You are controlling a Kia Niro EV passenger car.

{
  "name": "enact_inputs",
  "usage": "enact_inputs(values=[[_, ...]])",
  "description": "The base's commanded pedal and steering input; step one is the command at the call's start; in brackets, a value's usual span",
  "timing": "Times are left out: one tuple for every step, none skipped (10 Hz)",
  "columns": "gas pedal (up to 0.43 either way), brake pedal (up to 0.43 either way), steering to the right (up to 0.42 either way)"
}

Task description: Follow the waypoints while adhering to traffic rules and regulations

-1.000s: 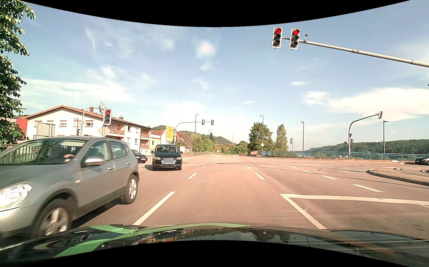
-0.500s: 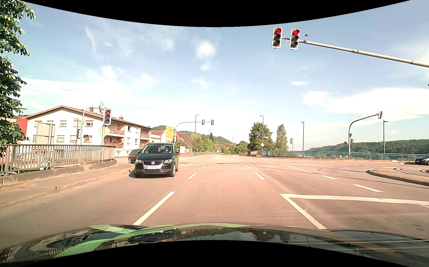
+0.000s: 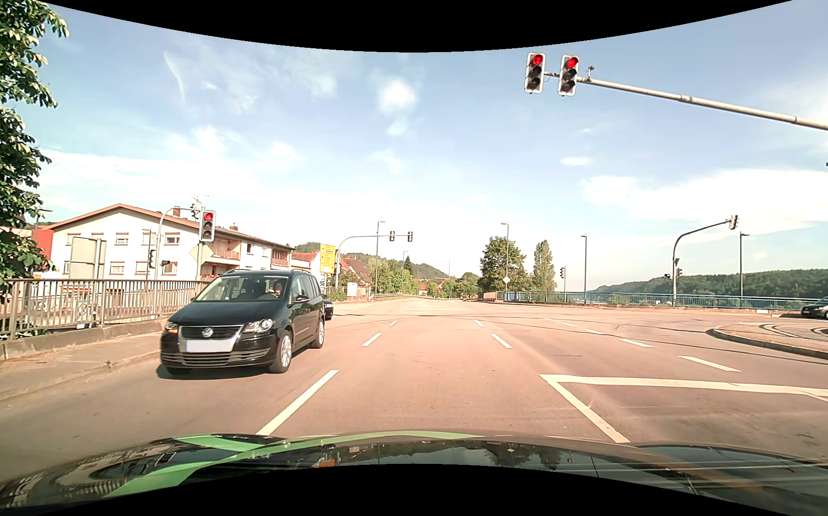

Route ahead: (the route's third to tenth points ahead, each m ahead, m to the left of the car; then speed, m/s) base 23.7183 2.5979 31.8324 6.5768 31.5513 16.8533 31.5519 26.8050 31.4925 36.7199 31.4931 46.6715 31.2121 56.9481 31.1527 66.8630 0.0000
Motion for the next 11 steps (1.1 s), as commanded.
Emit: enact_inputs(values=[[0.000, 0.189, -0.008], [0.000, 0.189, -0.008], [0.000, 0.189, -0.008], [0.000, 0.189, -0.008], [0.000, 0.189, -0.008], [0.000, 0.189, -0.008], [0.000, 0.189, -0.008], [0.000, 0.183, -0.008], [0.000, 0.183, -0.008], [0.000, 0.189, -0.008], [0.000, 0.183, -0.008]])
